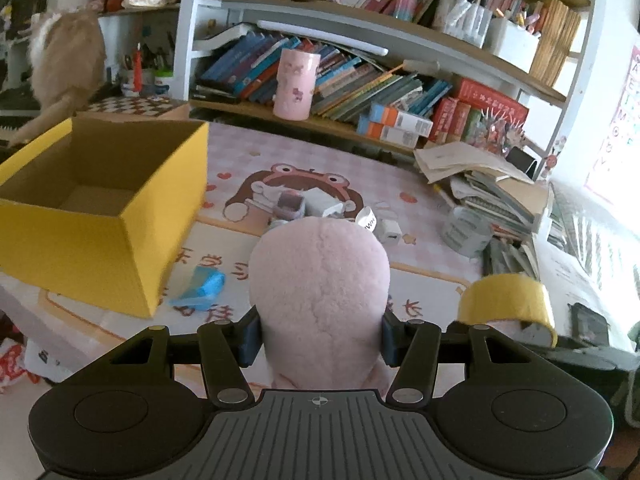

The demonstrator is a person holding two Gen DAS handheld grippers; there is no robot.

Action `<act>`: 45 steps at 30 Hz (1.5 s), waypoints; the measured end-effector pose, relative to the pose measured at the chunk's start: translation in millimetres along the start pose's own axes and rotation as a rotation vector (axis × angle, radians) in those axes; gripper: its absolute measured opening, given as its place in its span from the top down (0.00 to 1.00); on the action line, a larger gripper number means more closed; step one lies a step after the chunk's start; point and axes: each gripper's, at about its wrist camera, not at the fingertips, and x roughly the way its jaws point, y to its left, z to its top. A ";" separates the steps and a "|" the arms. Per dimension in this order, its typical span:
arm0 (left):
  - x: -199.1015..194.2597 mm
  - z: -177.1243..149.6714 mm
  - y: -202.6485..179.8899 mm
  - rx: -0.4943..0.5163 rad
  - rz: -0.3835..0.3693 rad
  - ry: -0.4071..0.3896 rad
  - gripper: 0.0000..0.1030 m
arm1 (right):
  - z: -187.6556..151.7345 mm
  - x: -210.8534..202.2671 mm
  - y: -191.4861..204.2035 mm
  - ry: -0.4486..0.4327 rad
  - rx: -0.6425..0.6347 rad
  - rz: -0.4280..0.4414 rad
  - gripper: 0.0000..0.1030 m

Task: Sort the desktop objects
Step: 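Lift the pig with the left tool while the right tool grasps the yellow tape roll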

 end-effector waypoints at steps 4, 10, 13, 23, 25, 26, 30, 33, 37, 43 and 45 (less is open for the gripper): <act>-11.3 -3.2 16.6 0.007 -0.020 0.005 0.47 | -1.5 -14.0 19.6 -0.039 -0.012 0.005 0.04; -31.7 -5.5 44.5 0.030 -0.057 -0.017 0.47 | -12.0 -33.6 57.2 -0.070 -0.046 0.005 0.04; -41.7 -8.9 62.6 0.033 -0.071 -0.026 0.47 | -18.9 -39.8 77.1 -0.082 -0.059 -0.004 0.04; -73.7 -22.0 126.0 0.004 -0.071 0.000 0.47 | -48.5 -53.2 145.2 -0.045 -0.115 -0.007 0.04; -79.7 -25.5 136.7 0.012 -0.068 0.004 0.47 | -55.7 -56.0 159.7 -0.041 -0.128 0.001 0.04; -82.9 -27.9 142.3 0.017 -0.066 0.008 0.47 | -59.0 -56.9 166.4 -0.039 -0.132 0.005 0.04; -94.5 -35.7 165.4 0.025 -0.054 0.023 0.47 | -73.9 -60.3 191.4 -0.029 -0.136 0.019 0.04; -103.0 -41.8 183.4 0.025 -0.035 0.034 0.47 | -83.9 -61.0 209.5 -0.016 -0.136 0.033 0.04; -114.1 -46.5 202.3 0.012 -0.015 0.035 0.47 | -92.5 -64.3 230.0 -0.005 -0.138 0.055 0.04; -125.5 -52.3 224.6 -0.011 0.001 0.031 0.47 | -97.7 -65.0 255.0 0.010 -0.165 0.095 0.04; -127.2 -52.8 229.9 -0.022 0.005 0.028 0.47 | -99.3 -66.4 261.6 0.010 -0.176 0.104 0.04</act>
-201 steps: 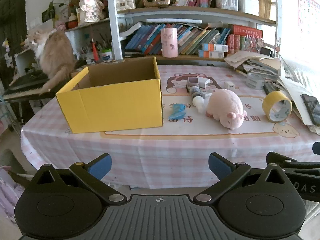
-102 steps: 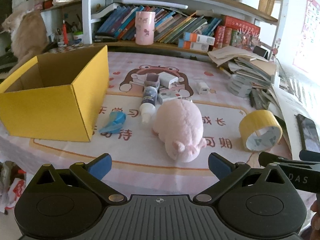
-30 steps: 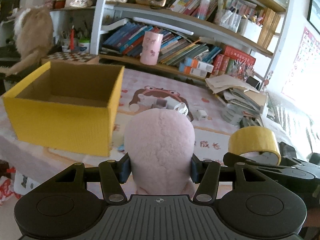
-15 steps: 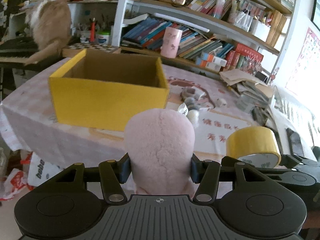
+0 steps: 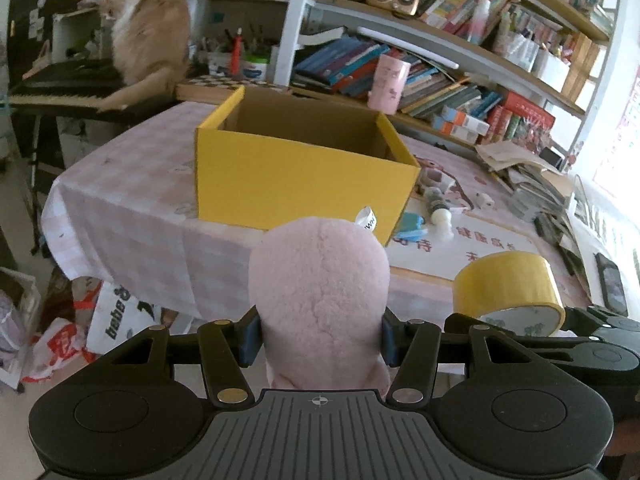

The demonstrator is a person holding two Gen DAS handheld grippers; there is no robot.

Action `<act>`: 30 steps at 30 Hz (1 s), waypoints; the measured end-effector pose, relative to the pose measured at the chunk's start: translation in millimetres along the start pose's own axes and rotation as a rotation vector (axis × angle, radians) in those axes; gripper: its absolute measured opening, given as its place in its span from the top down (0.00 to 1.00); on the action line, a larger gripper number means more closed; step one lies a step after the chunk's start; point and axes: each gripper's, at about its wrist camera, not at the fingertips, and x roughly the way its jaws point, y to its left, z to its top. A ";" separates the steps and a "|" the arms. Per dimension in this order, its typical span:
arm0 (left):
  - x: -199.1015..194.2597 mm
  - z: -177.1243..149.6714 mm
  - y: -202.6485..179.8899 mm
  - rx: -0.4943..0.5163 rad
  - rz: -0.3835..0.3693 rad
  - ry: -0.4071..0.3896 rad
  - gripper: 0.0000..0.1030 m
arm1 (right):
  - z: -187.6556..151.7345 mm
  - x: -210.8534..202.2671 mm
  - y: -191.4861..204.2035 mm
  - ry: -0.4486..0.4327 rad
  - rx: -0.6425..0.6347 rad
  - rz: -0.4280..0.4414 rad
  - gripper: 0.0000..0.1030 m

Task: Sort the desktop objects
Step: 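Lift the pig with the left tool while the right tool grasps the yellow tape roll, then carry the pig and tape roll over the yellow box with both tools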

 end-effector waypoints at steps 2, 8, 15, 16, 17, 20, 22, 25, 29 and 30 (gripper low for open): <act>-1.0 0.2 4.6 -0.006 0.001 -0.002 0.47 | 0.9 0.5 4.8 0.001 -0.009 0.008 0.04; -5.1 -0.5 15.0 -0.010 0.002 -0.011 0.47 | 2.8 0.9 16.9 0.000 -0.030 0.021 0.04; -12.1 -3.2 29.3 -0.032 0.023 -0.018 0.47 | 4.7 7.6 33.1 0.012 -0.064 0.054 0.04; -13.5 -3.5 32.0 -0.038 0.029 -0.021 0.47 | 5.2 8.9 36.0 0.015 -0.074 0.062 0.04; -14.6 -3.8 33.9 -0.044 0.035 -0.024 0.47 | 5.8 9.6 38.8 0.017 -0.084 0.069 0.04; -17.1 -3.5 38.6 -0.060 0.046 -0.029 0.47 | 8.5 10.3 45.9 0.018 -0.112 0.088 0.04; -17.9 -2.5 39.6 -0.062 0.049 -0.035 0.47 | 10.3 10.1 48.5 0.010 -0.130 0.094 0.04; -18.6 -0.9 40.5 -0.062 0.050 -0.047 0.47 | 15.0 12.0 50.1 0.006 -0.145 0.100 0.04; -17.8 7.9 41.1 -0.061 0.051 -0.074 0.47 | 24.6 16.6 47.8 0.003 -0.142 0.113 0.04; -16.7 11.6 41.5 -0.059 0.051 -0.082 0.47 | 28.0 18.2 46.8 0.000 -0.139 0.115 0.04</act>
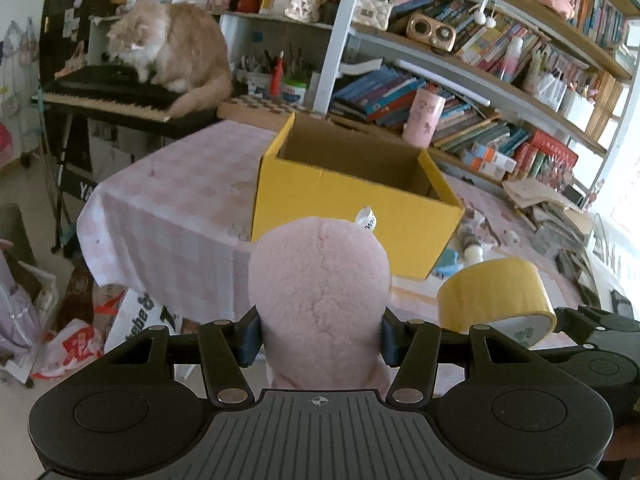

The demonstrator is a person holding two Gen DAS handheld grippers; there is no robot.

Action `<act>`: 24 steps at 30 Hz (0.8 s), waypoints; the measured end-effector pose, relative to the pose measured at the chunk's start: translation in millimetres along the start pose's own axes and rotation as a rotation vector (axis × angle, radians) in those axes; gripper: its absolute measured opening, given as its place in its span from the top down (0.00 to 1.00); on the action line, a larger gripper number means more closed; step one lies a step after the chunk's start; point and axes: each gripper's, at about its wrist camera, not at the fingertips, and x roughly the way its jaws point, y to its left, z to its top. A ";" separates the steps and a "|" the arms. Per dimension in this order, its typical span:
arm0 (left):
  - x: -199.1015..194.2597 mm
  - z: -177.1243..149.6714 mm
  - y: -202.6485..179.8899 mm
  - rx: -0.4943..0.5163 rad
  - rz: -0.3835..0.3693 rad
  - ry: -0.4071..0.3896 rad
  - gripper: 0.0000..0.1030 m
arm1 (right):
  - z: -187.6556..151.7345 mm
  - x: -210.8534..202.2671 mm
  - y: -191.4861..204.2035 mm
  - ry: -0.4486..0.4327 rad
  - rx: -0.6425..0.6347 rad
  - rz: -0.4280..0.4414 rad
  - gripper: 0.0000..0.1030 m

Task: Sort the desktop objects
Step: 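Carry the pig and tape roll over the yellow box with both tools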

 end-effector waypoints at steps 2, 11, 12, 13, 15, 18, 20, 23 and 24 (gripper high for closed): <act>3.5 8.5 -0.6 0.008 -0.001 -0.019 0.47 | 9.2 2.7 -3.6 -0.015 0.007 0.005 0.04; 27.2 69.8 -5.8 0.033 -0.021 -0.131 0.47 | 76.3 23.1 -22.4 -0.140 -0.049 0.036 0.04; 33.3 77.7 -7.4 0.041 -0.025 -0.134 0.47 | 84.6 26.7 -25.2 -0.150 -0.059 0.038 0.04; 39.2 85.1 -9.5 0.049 -0.028 -0.137 0.47 | 94.4 31.5 -28.6 -0.161 -0.073 0.039 0.04; 52.0 99.7 -13.8 0.063 -0.032 -0.140 0.46 | 109.7 41.8 -34.9 -0.173 -0.102 0.039 0.04; 72.3 119.1 -23.0 0.085 -0.034 -0.146 0.46 | 130.5 62.9 -47.5 -0.177 -0.143 0.046 0.04; 87.6 130.0 -29.7 0.103 -0.034 -0.140 0.46 | 142.1 78.3 -53.6 -0.161 -0.177 0.054 0.04; 113.3 144.8 -35.5 0.104 -0.022 -0.105 0.46 | 157.4 107.3 -61.8 -0.116 -0.249 0.069 0.04; 122.0 149.2 -35.7 0.090 -0.023 -0.086 0.46 | 162.3 117.9 -64.3 -0.093 -0.283 0.076 0.04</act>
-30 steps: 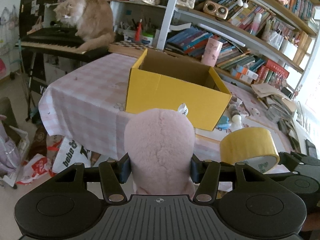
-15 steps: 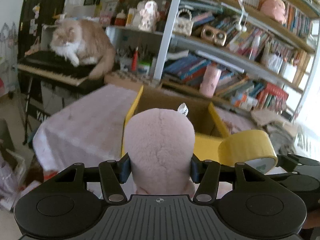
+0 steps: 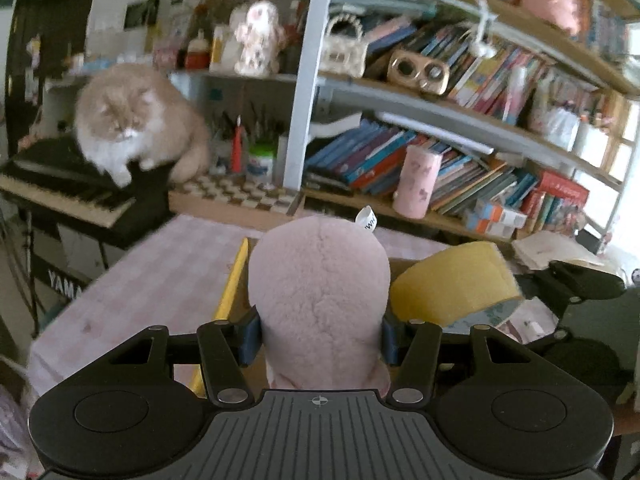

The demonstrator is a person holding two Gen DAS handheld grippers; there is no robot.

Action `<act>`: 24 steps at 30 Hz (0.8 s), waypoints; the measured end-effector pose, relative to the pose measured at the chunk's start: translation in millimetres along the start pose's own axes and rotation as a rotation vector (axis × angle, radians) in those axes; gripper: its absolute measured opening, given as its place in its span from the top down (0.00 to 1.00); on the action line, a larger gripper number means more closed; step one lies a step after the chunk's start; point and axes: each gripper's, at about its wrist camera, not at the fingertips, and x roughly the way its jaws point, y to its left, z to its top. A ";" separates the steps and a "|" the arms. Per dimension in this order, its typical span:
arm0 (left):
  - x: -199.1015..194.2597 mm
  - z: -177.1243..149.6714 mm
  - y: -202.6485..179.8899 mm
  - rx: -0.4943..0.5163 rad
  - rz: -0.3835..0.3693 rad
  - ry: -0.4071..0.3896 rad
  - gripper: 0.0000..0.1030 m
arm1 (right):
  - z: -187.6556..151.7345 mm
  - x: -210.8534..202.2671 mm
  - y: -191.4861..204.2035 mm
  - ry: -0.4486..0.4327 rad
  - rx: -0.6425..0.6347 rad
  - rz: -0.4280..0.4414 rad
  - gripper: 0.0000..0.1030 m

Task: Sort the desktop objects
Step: 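Carry the pig and tape roll over the yellow box with both tools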

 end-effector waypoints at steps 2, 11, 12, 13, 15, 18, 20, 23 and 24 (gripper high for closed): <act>20.6 7.4 1.0 -0.008 0.001 0.039 0.46 | 5.2 21.7 -7.8 0.043 -0.073 0.021 0.04; 104.9 18.2 -8.7 0.107 0.070 0.213 0.44 | 8.4 103.1 -25.9 0.227 -0.295 0.084 0.04; 111.5 18.5 -10.2 0.121 0.073 0.228 0.44 | 7.8 110.6 -26.0 0.249 -0.321 0.092 0.04; 117.8 18.7 -11.4 0.132 0.076 0.243 0.44 | 7.1 116.7 -26.1 0.265 -0.343 0.098 0.04; 128.4 20.5 -11.9 0.146 0.079 0.265 0.44 | 6.1 127.1 -27.5 0.300 -0.370 0.110 0.04; 142.8 21.1 -10.0 0.151 0.078 0.311 0.42 | 3.2 140.3 -31.6 0.353 -0.387 0.138 0.04; 149.8 19.5 -9.9 0.163 0.078 0.340 0.40 | 1.4 148.0 -32.8 0.385 -0.401 0.150 0.04; 153.8 16.5 -13.1 0.187 0.088 0.367 0.40 | -0.1 154.9 -30.2 0.407 -0.425 0.159 0.04; 153.5 15.9 -13.8 0.192 0.089 0.370 0.40 | -0.5 156.4 -29.1 0.414 -0.429 0.158 0.04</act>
